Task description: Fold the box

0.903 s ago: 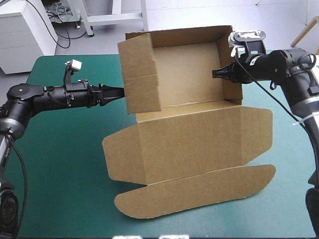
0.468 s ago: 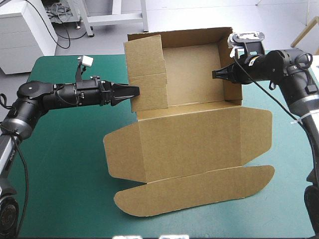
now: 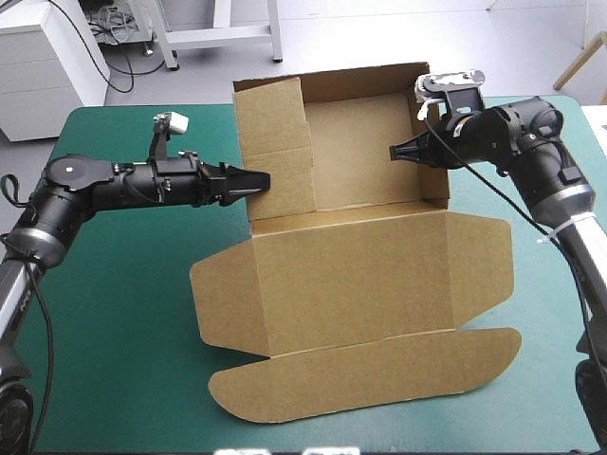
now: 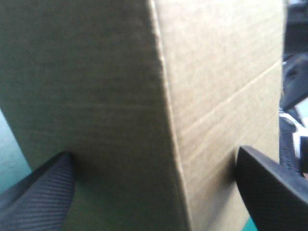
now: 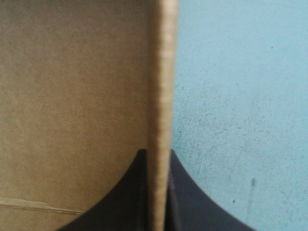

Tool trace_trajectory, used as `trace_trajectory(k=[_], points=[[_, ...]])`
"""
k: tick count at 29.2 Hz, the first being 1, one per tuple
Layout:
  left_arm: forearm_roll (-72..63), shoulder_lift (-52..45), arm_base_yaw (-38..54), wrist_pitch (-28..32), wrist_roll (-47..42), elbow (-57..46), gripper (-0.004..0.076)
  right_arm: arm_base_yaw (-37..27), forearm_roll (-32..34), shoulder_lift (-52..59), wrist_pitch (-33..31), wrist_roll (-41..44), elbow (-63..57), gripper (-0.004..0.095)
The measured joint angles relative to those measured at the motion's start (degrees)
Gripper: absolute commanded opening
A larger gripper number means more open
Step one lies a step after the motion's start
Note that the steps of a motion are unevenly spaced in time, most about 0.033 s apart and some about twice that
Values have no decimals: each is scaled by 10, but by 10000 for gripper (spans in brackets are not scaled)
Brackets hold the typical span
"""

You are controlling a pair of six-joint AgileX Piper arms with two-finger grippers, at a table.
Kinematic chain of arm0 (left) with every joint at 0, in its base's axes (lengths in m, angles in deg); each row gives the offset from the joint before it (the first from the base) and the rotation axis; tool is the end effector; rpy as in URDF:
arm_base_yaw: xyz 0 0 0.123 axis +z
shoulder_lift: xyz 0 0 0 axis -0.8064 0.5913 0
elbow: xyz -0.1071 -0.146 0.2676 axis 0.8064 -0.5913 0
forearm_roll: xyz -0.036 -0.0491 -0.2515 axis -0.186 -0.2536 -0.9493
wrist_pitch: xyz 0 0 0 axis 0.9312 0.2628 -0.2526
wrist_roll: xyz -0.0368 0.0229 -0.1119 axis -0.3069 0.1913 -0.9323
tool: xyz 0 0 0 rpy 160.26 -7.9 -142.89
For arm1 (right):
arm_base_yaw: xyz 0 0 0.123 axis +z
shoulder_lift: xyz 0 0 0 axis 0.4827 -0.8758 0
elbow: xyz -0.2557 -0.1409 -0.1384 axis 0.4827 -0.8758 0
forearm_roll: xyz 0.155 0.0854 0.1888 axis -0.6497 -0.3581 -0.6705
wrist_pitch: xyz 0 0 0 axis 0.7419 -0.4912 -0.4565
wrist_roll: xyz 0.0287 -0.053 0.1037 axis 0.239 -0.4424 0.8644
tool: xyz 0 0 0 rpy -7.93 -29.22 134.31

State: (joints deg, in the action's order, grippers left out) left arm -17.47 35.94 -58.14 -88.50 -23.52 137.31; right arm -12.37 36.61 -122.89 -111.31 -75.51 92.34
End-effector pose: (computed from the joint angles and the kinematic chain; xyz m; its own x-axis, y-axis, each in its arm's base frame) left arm 0.3124 -0.1243 0.3946 -0.7224 -0.0338 -0.6907 0.5850 0.5026 -0.6365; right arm 0.3594 0.1089 0.4312 -0.6978 -0.1282 -0.7047 -0.2455 0.9671 0.0672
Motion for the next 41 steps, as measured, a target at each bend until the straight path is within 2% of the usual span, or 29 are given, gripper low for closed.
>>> trace_trajectory(k=[5,8,16,25,29,33,34,37,41], points=[[198,-30,-79,141,-167,2,635,31,33,0,1,22,-1,-8],[302,-36,-118,170,-262,13,635,44,50,0,1,32,-1,-8],[567,-36,-185,193,-538,54,608,84,93,0,1,78,-1,-8],[767,-36,-260,196,-778,54,549,90,127,0,2,127,-1,-8],[821,-36,-279,204,-843,54,476,90,140,0,4,138,-1,-8],[856,-36,-280,210,-869,54,310,90,142,0,5,143,-1,-8],[861,-36,-280,212,-870,54,242,90,142,0,5,143,-1,-8],[874,-30,-280,218,-872,54,200,91,140,0,6,143,-1,-8],[883,-16,-280,224,-872,54,182,91,145,0,5,143,-1,-8]])
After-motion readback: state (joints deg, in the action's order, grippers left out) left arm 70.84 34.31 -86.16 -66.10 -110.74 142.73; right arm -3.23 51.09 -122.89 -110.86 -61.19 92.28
